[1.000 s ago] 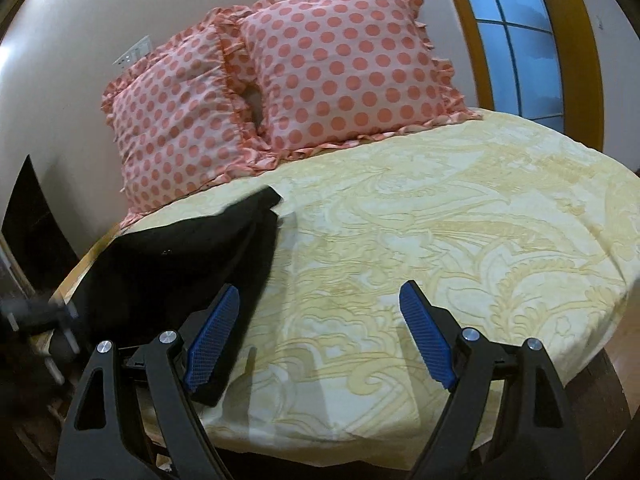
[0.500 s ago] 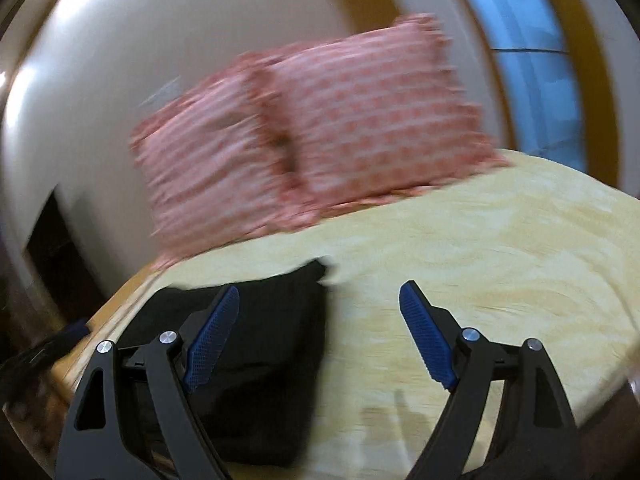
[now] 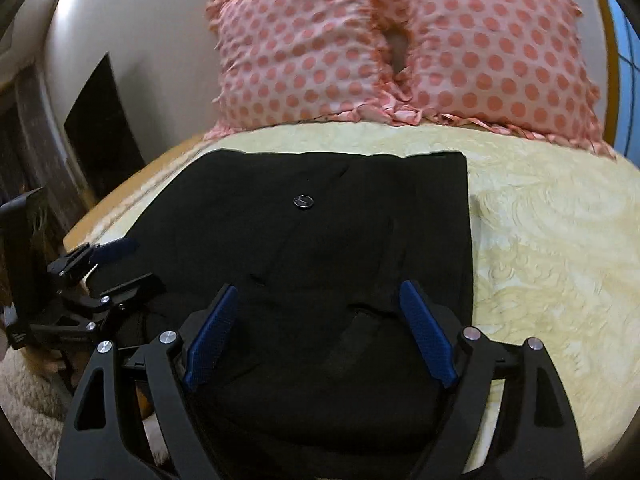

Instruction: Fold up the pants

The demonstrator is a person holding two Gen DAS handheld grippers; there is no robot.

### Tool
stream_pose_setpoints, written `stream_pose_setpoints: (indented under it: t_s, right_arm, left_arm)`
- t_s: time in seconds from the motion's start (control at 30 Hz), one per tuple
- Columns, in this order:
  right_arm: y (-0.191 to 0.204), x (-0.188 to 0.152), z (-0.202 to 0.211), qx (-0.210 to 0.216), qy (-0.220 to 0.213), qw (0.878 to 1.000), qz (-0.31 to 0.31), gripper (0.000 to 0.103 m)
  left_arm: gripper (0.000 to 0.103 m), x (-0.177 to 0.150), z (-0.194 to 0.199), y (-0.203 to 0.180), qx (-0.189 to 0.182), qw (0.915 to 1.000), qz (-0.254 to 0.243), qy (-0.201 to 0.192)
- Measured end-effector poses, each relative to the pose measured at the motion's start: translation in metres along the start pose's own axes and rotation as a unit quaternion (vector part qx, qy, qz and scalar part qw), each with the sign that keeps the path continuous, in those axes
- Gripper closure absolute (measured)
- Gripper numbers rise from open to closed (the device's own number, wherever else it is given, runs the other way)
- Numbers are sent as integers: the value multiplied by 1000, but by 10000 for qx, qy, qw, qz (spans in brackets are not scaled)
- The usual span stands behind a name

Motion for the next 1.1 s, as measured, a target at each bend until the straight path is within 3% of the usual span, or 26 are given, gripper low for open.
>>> stream_pose_setpoints:
  t_s: [0.17, 0.23, 0.33, 0.5, 0.8, 0.9, 0.97, 1.1]
  right_arm:
    - [-52, 37, 25, 613, -383, 9926, -976, 17]
    - [-72, 44, 17, 766, -207, 9884, -1293, 18]
    - [-93, 50, -9, 779, 319, 9855, -1472, 30]
    - [-102, 47, -40, 1033, 812, 9784, -1595, 31]
    - [-93, 49, -43, 1085, 730, 9852, -1108, 39]
    - [-95, 48, -42, 961, 657, 9874, -1074, 55]
    - [-91, 49, -39, 1026, 591, 9883, -959, 72]
    - [-73, 57, -26, 898, 374, 9945, -379, 78]
  left_arm:
    - [2, -6, 8, 3, -338, 9989, -68, -323]
    - [2, -7, 10, 5, -492, 9979, -83, -413]
    - [2, -5, 11, 6, -605, 9970, -143, -469]
    - [2, -6, 11, 6, -685, 9960, -193, -539]
    - [2, -5, 11, 5, -702, 9958, -201, -550]
    - [2, -4, 11, 6, -698, 9961, -172, -506]
    - [2, 0, 12, 8, -802, 9962, -87, -318]
    - [2, 22, 24, 28, -1343, 9898, 442, -176]
Point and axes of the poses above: each gripper's, at about its wrist camera, not at the fingertips, and z roughly against the way its jaws point, y to its left, x to its top, the point moved 7 cm from there along -z, roughly the way its jaws point, and after that the axes turned 13 degrees about y, right-handed, at the moved point
